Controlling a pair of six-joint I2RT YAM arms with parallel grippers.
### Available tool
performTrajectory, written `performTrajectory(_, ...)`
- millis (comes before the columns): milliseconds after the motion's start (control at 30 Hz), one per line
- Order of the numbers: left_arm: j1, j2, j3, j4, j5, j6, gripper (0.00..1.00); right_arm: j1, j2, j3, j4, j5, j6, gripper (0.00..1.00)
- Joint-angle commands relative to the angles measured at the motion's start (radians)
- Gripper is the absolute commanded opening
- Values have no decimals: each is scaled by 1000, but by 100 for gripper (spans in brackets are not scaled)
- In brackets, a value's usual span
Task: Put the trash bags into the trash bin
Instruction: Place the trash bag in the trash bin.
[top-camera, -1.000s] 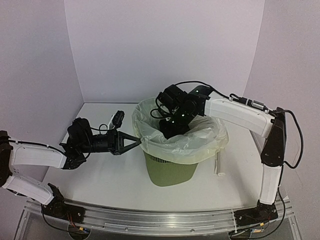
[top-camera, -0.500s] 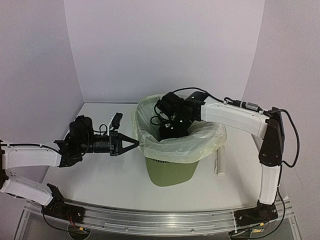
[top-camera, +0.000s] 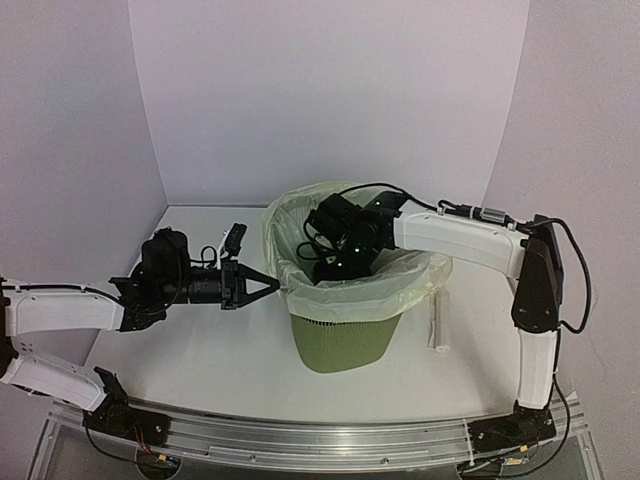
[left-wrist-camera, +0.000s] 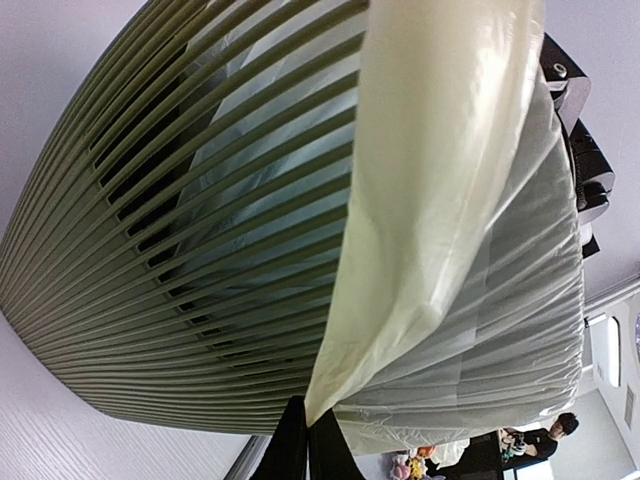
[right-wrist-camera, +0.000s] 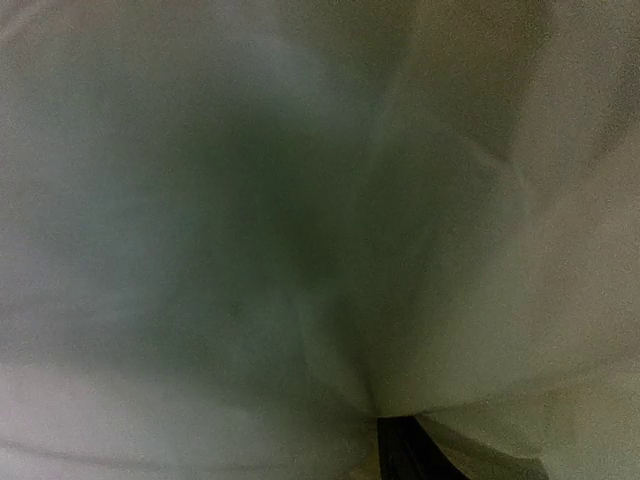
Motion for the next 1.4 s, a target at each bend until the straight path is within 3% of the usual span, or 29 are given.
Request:
performTrajectory(0,-3,-7,51,-145,-62,47,0,3,-12,52,-52,7,-57,48)
performTrajectory(500,-3,-41,126,-264,-164,83,0,2,-240,168,-57,74,-224,70)
performTrajectory(733,-4,-34,150,-303,-187,100,0,1,-246,286,-29,174,-334,76)
performTrajectory(867,-3,-13,176,-333,-178,112,2,-7,-225,377,-14,136,-408,81)
performTrajectory(1000,-4,-33,248,-499,-270,159,45,-59,-210,394,-3,68,-440,85)
performTrajectory(1100,-4,-108,295,-619,-407,198,73,-155,-212,382,7,-95,-441,86)
performTrajectory(1200,-4,-158,357,-707,-494,244,88,-218,-207,372,17,-201,-514,86)
performTrajectory(1367,-3,-134,499,-804,-616,312,99,-243,-191,398,32,-225,-551,86)
